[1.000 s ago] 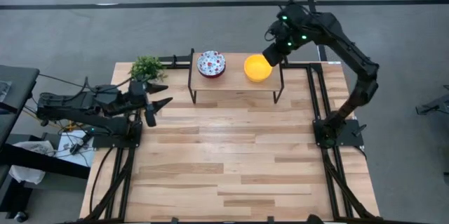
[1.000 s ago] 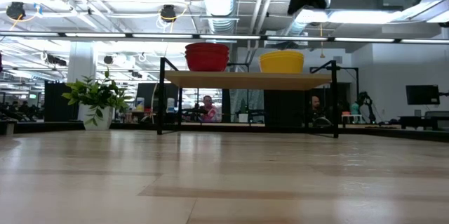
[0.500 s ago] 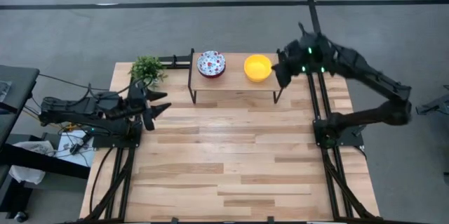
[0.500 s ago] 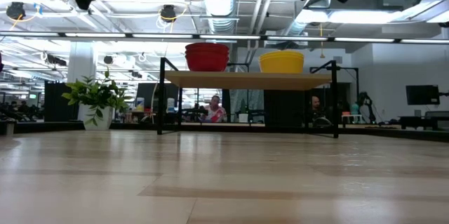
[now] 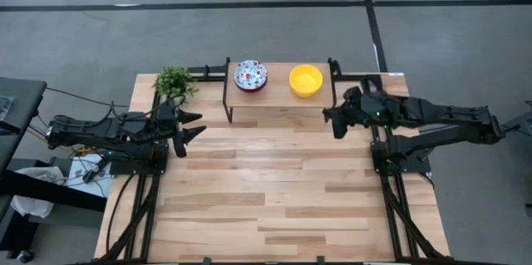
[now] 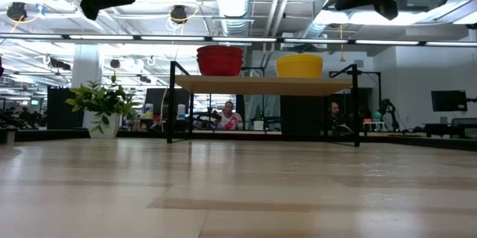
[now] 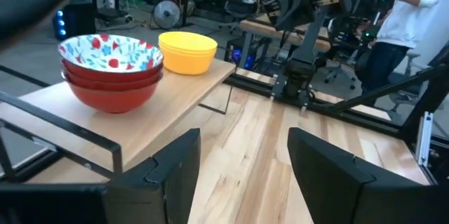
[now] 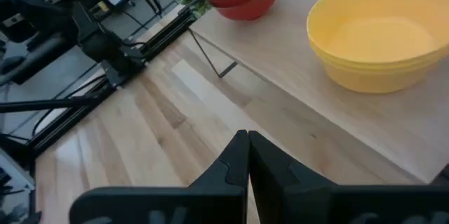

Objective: Pick & Place Mini bowls
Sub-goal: Return to Home Position

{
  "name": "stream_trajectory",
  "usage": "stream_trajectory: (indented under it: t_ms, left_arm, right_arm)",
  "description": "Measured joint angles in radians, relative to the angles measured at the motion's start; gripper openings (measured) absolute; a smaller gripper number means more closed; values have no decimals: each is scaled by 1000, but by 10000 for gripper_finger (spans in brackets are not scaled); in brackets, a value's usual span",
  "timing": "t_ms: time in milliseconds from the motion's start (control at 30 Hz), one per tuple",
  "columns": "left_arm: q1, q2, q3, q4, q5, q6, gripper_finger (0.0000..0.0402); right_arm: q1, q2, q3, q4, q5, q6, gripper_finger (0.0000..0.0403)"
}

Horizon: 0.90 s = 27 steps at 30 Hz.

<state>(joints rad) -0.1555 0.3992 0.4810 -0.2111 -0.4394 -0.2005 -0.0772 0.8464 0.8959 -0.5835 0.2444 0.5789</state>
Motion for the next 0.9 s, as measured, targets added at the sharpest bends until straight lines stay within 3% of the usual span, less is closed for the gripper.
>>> stream_trajectory:
  t_ms: [267,433,667,900]
  left_arm:
    - [0,0,-45,26,2,-35,214]
    - [0,3,-53,31,0,-44,214]
    - [0,4,-53,35,0,-44,214]
    - [0,4,-53,37,0,-44,214]
  right_arm:
    - [154,-56,-53,-6,216,8,0]
    - [190,-89,-54,-16,200,-7,0]
    - [208,-126,-54,-17,199,111,0]
    - [208,-129,-54,-16,116,115,0]
